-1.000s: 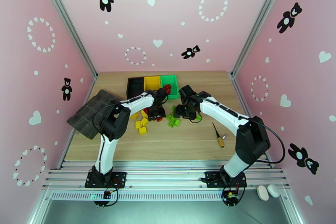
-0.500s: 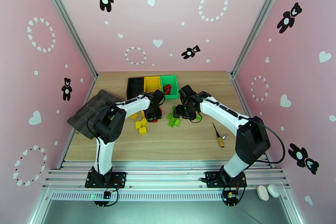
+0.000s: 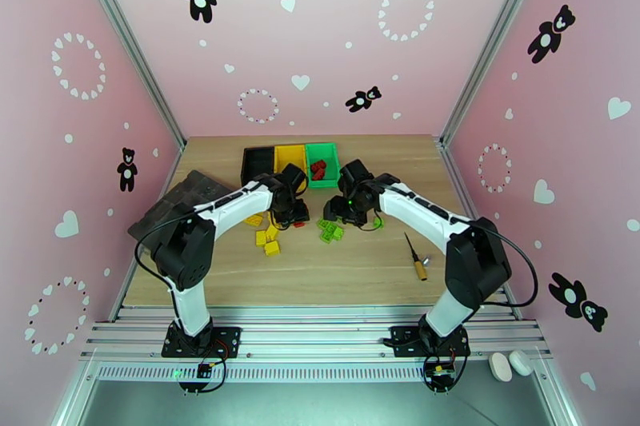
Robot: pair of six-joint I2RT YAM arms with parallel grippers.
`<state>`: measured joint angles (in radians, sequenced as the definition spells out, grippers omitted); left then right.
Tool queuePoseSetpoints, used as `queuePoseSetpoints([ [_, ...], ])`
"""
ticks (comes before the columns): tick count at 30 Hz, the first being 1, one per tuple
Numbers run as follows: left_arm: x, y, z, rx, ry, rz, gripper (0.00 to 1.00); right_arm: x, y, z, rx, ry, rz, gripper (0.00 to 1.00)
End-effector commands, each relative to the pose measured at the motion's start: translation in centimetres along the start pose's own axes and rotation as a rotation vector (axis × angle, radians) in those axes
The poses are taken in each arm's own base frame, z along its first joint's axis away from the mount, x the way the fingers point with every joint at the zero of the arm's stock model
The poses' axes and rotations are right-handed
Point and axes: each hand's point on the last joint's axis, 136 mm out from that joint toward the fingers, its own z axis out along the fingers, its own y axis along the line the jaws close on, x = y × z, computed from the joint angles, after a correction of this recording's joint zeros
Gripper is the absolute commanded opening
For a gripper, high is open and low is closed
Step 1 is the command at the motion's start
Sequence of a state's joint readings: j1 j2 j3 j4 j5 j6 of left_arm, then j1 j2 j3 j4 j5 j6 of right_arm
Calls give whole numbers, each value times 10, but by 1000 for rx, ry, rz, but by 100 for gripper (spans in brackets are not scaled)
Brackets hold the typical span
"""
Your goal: Sort the legos into containers by color
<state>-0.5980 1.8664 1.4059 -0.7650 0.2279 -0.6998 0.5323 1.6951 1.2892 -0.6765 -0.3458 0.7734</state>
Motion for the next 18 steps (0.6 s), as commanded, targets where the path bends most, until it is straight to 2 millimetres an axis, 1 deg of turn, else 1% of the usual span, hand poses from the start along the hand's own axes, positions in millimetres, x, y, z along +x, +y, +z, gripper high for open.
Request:
queuePoseSetpoints([
  [1, -12, -42, -16, 165, -5, 71, 35, -19, 12, 3, -122, -8, 52, 63],
  [5, -31, -63, -18, 227, -12, 84, 35, -37, 13, -2, -180, -28, 88, 63],
  [10, -62, -86, -19, 301, -22, 82, 35, -57, 1, -15, -214, -61, 139, 63],
  [12, -76, -95, -20, 320, -32, 82, 35, -62, -6, -19, -218, -70, 158, 63],
  [14, -92, -101, -18, 326, -38, 76, 36, -67, -13, -24, -216, -80, 173, 63],
  [18, -124, -116, -17, 334, -70, 81, 36, -69, -21, -29, -208, -84, 183, 63],
])
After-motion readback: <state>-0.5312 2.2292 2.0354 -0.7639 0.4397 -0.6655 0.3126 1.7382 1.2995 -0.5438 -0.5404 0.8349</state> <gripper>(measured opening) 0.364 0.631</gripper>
